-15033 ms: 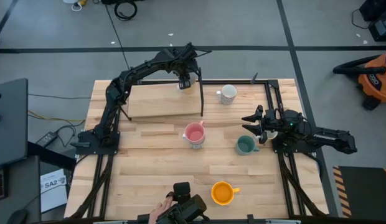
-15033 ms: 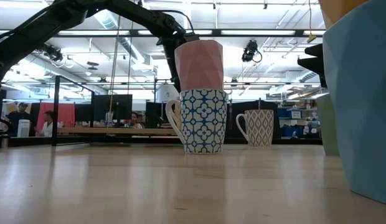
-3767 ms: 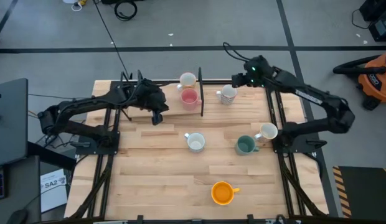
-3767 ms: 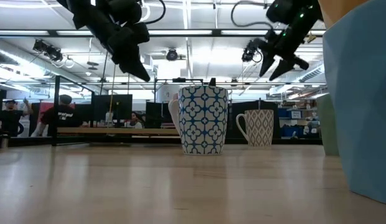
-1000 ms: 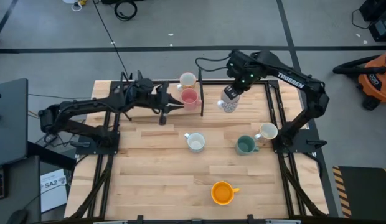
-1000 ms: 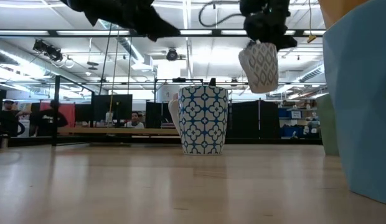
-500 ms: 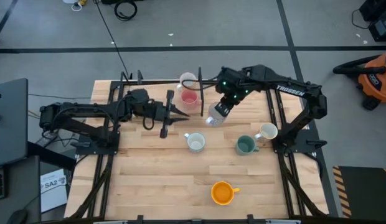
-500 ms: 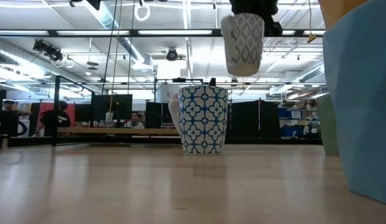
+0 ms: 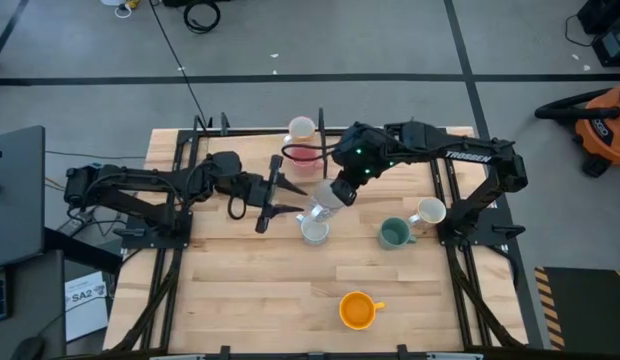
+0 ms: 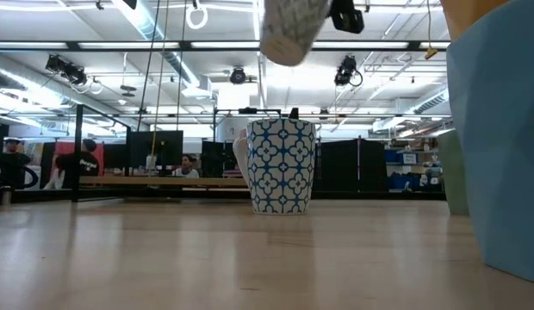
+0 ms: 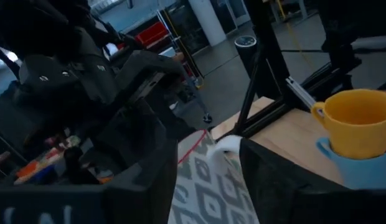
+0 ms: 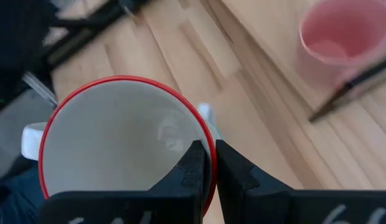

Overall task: Place coffee mugs
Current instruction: Put the gray patterned mug on the shelf

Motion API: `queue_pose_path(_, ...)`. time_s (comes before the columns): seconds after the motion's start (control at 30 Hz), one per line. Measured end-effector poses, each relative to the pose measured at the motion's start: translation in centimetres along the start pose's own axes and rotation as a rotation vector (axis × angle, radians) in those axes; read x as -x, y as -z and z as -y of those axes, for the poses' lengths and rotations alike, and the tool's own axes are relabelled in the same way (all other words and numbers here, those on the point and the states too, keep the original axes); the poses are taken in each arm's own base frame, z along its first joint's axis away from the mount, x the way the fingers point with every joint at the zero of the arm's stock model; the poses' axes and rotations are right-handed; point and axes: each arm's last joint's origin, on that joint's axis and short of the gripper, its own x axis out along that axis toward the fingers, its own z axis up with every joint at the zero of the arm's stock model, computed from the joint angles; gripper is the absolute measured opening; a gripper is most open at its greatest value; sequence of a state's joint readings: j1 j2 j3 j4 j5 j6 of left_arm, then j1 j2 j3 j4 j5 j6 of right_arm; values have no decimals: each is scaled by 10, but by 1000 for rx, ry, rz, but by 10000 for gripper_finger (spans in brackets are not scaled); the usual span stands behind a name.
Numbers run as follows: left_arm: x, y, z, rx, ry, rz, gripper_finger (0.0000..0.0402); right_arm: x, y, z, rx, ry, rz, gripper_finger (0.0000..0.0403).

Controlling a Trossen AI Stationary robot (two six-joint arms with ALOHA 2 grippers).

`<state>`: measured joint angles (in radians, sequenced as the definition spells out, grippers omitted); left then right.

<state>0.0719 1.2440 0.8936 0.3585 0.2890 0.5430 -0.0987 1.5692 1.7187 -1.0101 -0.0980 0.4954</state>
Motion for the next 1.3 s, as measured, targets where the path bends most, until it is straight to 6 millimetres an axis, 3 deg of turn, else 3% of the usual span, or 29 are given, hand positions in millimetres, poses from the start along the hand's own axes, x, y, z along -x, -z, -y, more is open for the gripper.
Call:
queue_pose_path(0.1,-1,1,1,-48,5,-9,183,-8,-4,-3,11,-12,25,28)
queue_pose_path(0.47,1,7,1,-29,-22,-101,160,-69,-16,1,49,10,-7,28)
queue_pose_path(0.77,36,-2,-1,38,-176,-344,155,-101,-31,19,15,27,30,28)
queue_pose_path(1.07,83,-12,3,259,-344,-532,155,-100,-52,44,-76,51,153,29)
queue_pose_path(1.3,97,-4,10,351,-367,-676,155,-109,-57,56,-141,67,162,29)
